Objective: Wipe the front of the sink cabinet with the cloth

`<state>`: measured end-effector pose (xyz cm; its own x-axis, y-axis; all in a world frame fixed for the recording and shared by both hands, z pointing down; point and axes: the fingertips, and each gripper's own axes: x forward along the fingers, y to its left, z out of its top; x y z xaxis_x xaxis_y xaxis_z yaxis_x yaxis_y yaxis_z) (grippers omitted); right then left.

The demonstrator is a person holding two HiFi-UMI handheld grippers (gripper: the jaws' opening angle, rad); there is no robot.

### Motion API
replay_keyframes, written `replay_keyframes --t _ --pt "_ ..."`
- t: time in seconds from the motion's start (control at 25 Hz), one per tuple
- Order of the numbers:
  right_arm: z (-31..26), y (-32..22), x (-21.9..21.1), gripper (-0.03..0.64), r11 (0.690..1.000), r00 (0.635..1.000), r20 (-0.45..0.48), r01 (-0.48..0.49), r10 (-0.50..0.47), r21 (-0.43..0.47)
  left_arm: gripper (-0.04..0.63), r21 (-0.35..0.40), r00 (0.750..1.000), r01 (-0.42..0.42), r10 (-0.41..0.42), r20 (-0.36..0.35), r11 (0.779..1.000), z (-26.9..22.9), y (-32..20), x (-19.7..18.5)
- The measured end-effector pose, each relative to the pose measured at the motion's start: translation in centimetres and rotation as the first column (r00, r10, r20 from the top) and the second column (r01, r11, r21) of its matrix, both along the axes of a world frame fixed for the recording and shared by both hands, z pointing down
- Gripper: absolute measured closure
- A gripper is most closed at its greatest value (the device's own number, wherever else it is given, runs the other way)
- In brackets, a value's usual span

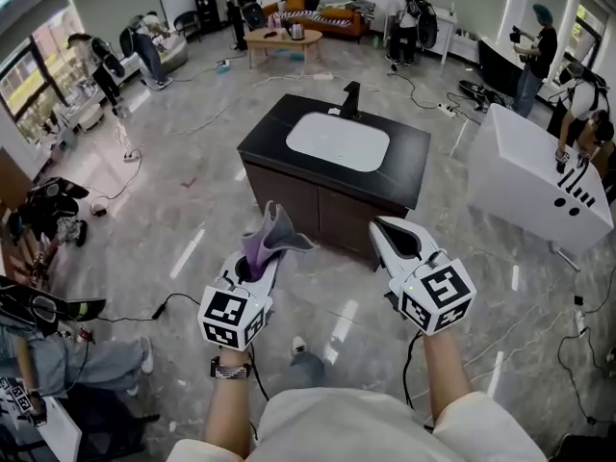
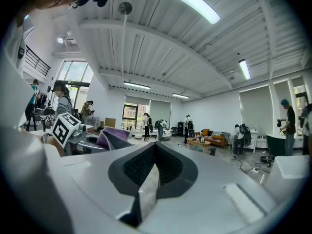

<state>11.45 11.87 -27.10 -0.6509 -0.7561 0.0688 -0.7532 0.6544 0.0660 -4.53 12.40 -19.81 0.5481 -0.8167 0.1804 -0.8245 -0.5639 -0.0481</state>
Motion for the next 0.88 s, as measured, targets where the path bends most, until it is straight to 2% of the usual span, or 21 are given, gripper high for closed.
replay_keyframes --t 0.12,0.4,0.72,0.88 --pt "-0.8 -3.6 -1.2 0.611 1.000 0.999 0.046 -0.016 0.016 -0.002 0.545 0.001 1.000 -0.017 0.017 0.001 1.000 -0.5 -3.6 -1.3" --pt "0.7 -9.1 -3.8 0.611 0.999 0.997 0.066 -0.035 0.036 -0.022 0.547 -0.004 0.999 -0.050 0.050 -0.003 0.999 0.8 -9.8 -3.5" --pt "2.3 -12.6 -7.4 0.611 0.999 0.998 0.039 -0.047 0.046 0.011 0.545 -0.048 0.993 -0.116 0.115 -0.023 0.992 3.3 -14.5 -5.9" --pt "4.8 -16.0 -9.0 0.611 0.999 0.999 0.017 -0.042 0.042 0.031 0.545 -0.048 0.984 -0.175 0.174 -0.028 0.983 5.8 -18.9 -5.5"
